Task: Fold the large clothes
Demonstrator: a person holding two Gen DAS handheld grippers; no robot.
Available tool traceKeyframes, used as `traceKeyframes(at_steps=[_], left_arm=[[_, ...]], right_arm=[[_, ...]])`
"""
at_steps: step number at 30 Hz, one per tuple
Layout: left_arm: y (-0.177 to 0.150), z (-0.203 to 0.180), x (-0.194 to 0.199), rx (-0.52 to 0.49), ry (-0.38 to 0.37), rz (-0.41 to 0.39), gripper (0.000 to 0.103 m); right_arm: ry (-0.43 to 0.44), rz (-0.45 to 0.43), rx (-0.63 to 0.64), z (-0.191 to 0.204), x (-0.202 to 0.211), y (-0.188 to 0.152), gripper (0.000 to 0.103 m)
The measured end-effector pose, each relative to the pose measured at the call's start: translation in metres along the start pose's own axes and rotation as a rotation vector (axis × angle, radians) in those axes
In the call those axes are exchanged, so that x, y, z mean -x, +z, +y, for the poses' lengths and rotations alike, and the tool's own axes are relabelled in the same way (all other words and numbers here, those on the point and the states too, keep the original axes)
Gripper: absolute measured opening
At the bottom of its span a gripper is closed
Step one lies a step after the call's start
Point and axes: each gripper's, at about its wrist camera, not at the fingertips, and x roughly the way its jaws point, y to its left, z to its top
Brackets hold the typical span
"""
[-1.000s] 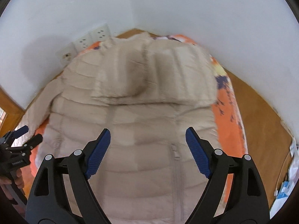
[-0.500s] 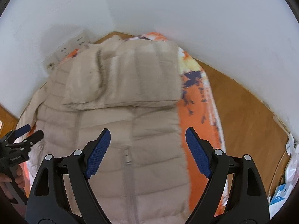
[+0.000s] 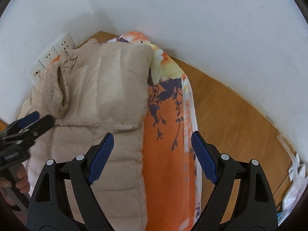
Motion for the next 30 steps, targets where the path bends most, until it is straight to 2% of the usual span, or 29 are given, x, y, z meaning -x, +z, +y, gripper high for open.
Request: traceKeyframes(at_steps=[4, 6, 8, 10, 11, 13, 14, 15, 17, 22, 25, 27, 28, 29, 30], left_arm=[[0.008, -0.018, -0.018, -0.056, 0.134, -0.041, 0.098], [0.009, -0.019, -0.023, -0.076, 0.179, -0.052, 0.095], [0.012, -0.016, -0.028, -0.072, 0.212, -0.042, 0.094], [0.012, -0.012, -0.034, -0.053, 0.207, -0.017, 0.092], [0.013, -0.011, -0.035, -0.049, 0.207, -0.015, 0.088], [0.016, -0.008, -0.038, -0.06, 0.221, -0.015, 0.068], [0.017, -0.007, -0.037, -0.065, 0.227, -0.015, 0.049], [0.018, -0.005, -0.038, -0.066, 0.215, -0.013, 0.037], [0.02, 0.002, -0.033, -0.052, 0.175, -0.014, 0.027], [0.027, 0.018, -0.003, -0.067, 0.136, -0.033, 0.022], [0.036, 0.037, 0.016, -0.046, 0.147, -0.05, 0.021], [0.041, 0.052, 0.025, -0.021, 0.162, -0.051, 0.021], [0.043, 0.063, 0.028, -0.002, 0.174, -0.048, 0.022], [0.045, 0.073, 0.031, 0.016, 0.186, -0.046, 0.021], [0.045, 0.082, 0.033, 0.033, 0.197, -0.044, 0.022]], right_arm=[[0.036, 0.006, -0.004, -0.005, -0.011, 0.008, 0.082], [0.048, 0.009, 0.003, -0.004, -0.016, 0.01, 0.082], [0.061, 0.011, 0.017, -0.003, -0.021, 0.012, 0.082], [0.073, 0.013, 0.027, 0.0, -0.026, 0.015, 0.082], [0.078, 0.016, 0.031, 0.001, -0.028, 0.016, 0.082], [0.085, 0.019, 0.031, 0.003, -0.033, 0.018, 0.082], [0.091, 0.019, 0.029, 0.004, -0.035, 0.02, 0.082], [0.099, 0.02, 0.028, 0.005, -0.037, 0.022, 0.082], [0.111, 0.019, 0.03, 0.008, -0.04, 0.025, 0.082], [0.148, 0.015, 0.03, 0.015, -0.049, 0.032, 0.082], [0.174, 0.016, 0.017, 0.019, -0.056, 0.036, 0.082], [0.159, 0.018, 0.031, 0.024, -0.061, 0.038, 0.065], [0.155, 0.026, 0.04, 0.026, -0.065, 0.039, 0.05], [0.164, 0.032, 0.042, 0.027, -0.068, 0.039, 0.029], [0.179, 0.037, 0.033, 0.027, -0.07, 0.04, 0.018]])
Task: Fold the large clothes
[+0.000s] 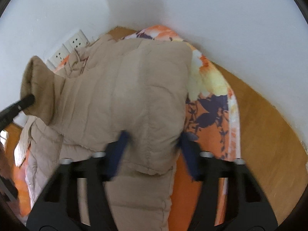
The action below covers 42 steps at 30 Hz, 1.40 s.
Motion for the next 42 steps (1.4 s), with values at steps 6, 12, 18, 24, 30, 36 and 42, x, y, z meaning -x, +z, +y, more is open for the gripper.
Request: traceKeyframes(at_steps=[6, 12, 18, 24, 30, 36, 42], left_arm=[[-0.009, 0.052, -0.024, 0.114, 0.022, 0.043, 0.022], [-0.031, 0.08, -0.065, 0.194, 0.079, 0.098, 0.038], [-0.031, 0.096, -0.071, 0.2, 0.146, 0.067, 0.067], [-0.031, 0.099, -0.055, 0.157, 0.211, 0.056, 0.08], [-0.052, 0.119, -0.029, 0.242, 0.234, 0.048, 0.086], [-0.082, 0.145, -0.004, 0.347, 0.219, 0.045, 0.088], [-0.109, 0.176, 0.023, 0.379, 0.301, 0.023, 0.09]], right_arm=[[-0.021, -0.065, -0.031, -0.011, 0.013, 0.008, 0.006], [-0.077, -0.048, -0.015, -0.011, -0.002, 0.004, 0.007], [-0.114, -0.049, -0.014, -0.013, -0.012, -0.001, 0.012], [-0.12, -0.049, -0.034, -0.018, -0.013, -0.001, 0.025], [-0.124, -0.068, -0.008, -0.017, -0.002, 0.0, 0.057], [-0.132, -0.087, 0.037, -0.003, 0.02, -0.014, 0.061], [-0.142, -0.097, 0.023, 0.02, 0.051, -0.033, 0.064]])
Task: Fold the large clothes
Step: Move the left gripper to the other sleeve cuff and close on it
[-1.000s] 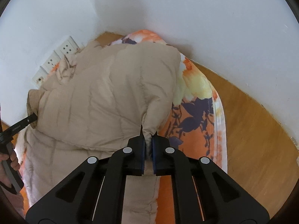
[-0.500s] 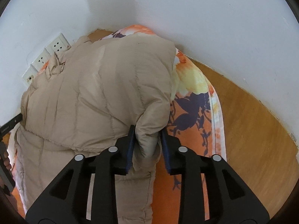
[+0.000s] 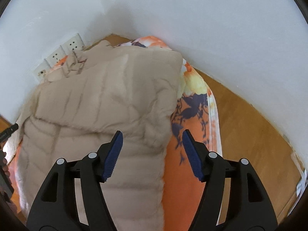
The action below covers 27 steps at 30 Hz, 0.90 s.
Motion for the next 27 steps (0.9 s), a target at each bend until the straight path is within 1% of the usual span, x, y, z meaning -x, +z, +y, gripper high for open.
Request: traceKeyframes(at_steps=[2, 3, 5, 10, 14, 17, 20, 23, 27], left_arm=[[-0.003, 0.019, 0.0, 0.006, 0.008, 0.013, 0.09], [-0.001, 0.022, -0.002, 0.004, 0.006, 0.017, 0.09], [-0.002, 0.039, -0.002, -0.016, 0.01, 0.025, 0.09], [-0.002, 0.08, -0.007, -0.053, 0.058, 0.024, 0.093], [-0.003, 0.114, -0.016, -0.04, 0.053, 0.047, 0.093], [-0.007, 0.139, -0.018, -0.01, 0.063, 0.035, 0.093], [-0.01, 0.156, -0.026, 0.03, 0.018, 0.05, 0.093], [-0.015, 0.168, -0.036, 0.06, -0.028, 0.08, 0.093], [-0.021, 0.179, -0.049, 0.093, -0.078, 0.11, 0.093]], right_arm=[[-0.004, -0.006, -0.016, 0.007, 0.012, -0.005, 0.066], [-0.006, -0.011, -0.026, 0.011, 0.019, -0.009, 0.068], [-0.01, -0.016, -0.049, 0.024, 0.032, -0.021, 0.07], [0.003, 0.006, -0.087, 0.058, 0.047, -0.049, 0.071], [0.007, 0.018, -0.132, 0.084, 0.052, -0.075, 0.072], [-0.01, 0.03, -0.16, 0.097, 0.051, -0.092, 0.073], [-0.046, 0.044, -0.178, 0.108, 0.05, -0.106, 0.073], [-0.08, 0.041, -0.2, 0.116, 0.051, -0.118, 0.077], [-0.093, 0.046, -0.219, 0.129, 0.052, -0.127, 0.078]])
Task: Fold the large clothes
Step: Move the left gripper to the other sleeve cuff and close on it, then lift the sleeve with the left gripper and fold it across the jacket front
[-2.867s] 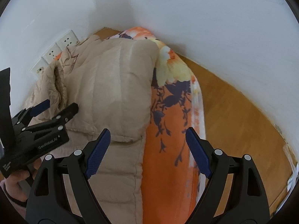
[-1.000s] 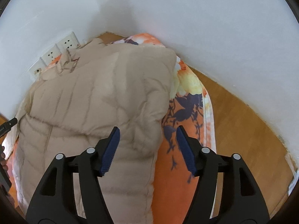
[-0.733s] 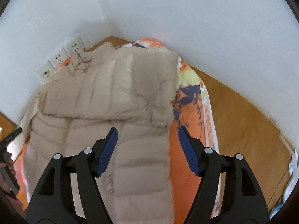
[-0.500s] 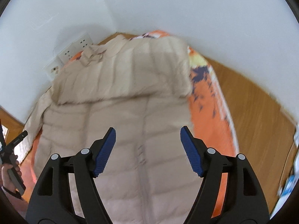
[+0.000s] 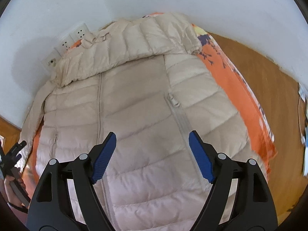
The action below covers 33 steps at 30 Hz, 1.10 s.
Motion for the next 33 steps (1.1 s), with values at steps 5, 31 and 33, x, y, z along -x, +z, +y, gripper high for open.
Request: traceKeyframes(at_steps=[5, 31, 33], left_arm=[[-0.006, 0.007, -0.008, 0.002, -0.052, 0.012, 0.096], [-0.031, -0.024, 0.007, -0.227, -0.034, -0.07, 0.025], [-0.032, -0.024, 0.009, -0.216, -0.079, -0.068, 0.01]], right_arm=[[0.001, -0.001, 0.003, 0.013, 0.007, -0.013, 0.081], [0.071, 0.093, -0.057, 0.043, 0.011, -0.049, 0.081], [0.07, 0.091, -0.063, 0.041, 0.012, -0.051, 0.081]])
